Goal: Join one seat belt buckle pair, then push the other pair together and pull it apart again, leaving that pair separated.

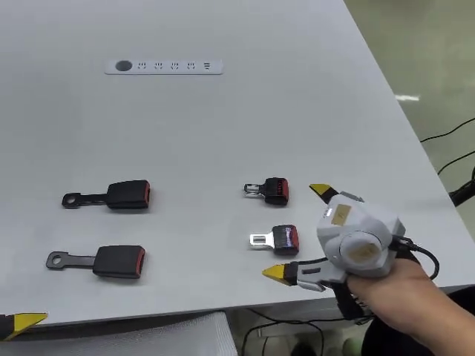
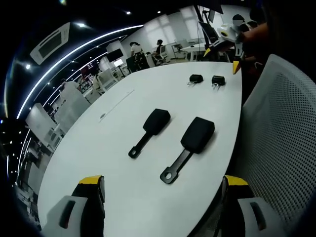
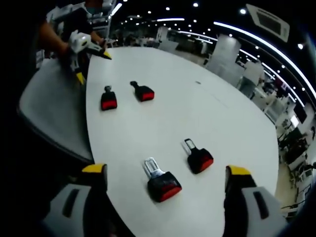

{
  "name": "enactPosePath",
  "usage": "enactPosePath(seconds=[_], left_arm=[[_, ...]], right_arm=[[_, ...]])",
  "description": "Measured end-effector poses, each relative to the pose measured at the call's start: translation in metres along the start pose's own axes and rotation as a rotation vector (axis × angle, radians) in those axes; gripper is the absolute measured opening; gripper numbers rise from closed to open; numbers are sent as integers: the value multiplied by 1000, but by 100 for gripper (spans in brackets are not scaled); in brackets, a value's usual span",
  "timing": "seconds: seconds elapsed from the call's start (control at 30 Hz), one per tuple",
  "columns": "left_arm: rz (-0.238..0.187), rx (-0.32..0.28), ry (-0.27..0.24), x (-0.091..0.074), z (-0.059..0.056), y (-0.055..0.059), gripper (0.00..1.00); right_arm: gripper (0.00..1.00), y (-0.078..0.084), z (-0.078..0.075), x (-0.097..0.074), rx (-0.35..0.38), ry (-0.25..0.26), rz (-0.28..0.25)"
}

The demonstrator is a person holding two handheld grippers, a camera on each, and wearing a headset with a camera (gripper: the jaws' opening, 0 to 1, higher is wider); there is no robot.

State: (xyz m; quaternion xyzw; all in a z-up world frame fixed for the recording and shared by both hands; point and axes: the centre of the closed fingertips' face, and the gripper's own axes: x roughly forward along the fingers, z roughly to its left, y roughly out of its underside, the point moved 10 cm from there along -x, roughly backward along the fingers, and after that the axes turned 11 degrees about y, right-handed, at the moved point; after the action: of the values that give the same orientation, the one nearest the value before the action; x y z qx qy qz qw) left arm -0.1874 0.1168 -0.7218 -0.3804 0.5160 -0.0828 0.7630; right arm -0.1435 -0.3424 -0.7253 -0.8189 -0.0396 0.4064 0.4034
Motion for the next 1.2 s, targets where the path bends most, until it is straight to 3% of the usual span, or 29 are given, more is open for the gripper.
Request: enactPosePath(seconds=[0.43, 0.47, 0.53, 0.73, 0.77, 0.83, 0.93, 1.07, 1.13, 1.2], left_arm=[[-1, -1, -4, 0, 1, 0, 100], [1, -5, 2, 0, 1, 0, 100], [1, -16, 6, 0, 1, 0, 100], [-11, -27, 15, -1, 1, -1, 100], [-23, -43, 35, 0, 1, -1, 100], [-7, -49, 30, -1, 4, 1, 100], [2, -46, 24, -2, 5, 2, 100], [8, -34, 35, -2, 4, 2, 100], [12, -28, 43, -2, 4, 2, 100], [31, -4, 68, -2, 2, 3, 100]], right_arm=[[91, -4, 5, 6, 4, -42, 23], [91, -4, 6, 6, 37, -54, 52], [91, -7, 5, 7, 88, -61, 23], [89, -14, 0, 7, 112, -56, 17], [88, -16, 1, 6, 91, -56, 34], [85, -20, 1, 4, -30, -48, 106], [80, -29, 2, 3, 1, -72, 52], [78, -25, -2, 5, 15, -70, 61], [77, -25, -1, 4, 138, -106, 53], [75, -25, -4, 2, 98, -96, 41]])
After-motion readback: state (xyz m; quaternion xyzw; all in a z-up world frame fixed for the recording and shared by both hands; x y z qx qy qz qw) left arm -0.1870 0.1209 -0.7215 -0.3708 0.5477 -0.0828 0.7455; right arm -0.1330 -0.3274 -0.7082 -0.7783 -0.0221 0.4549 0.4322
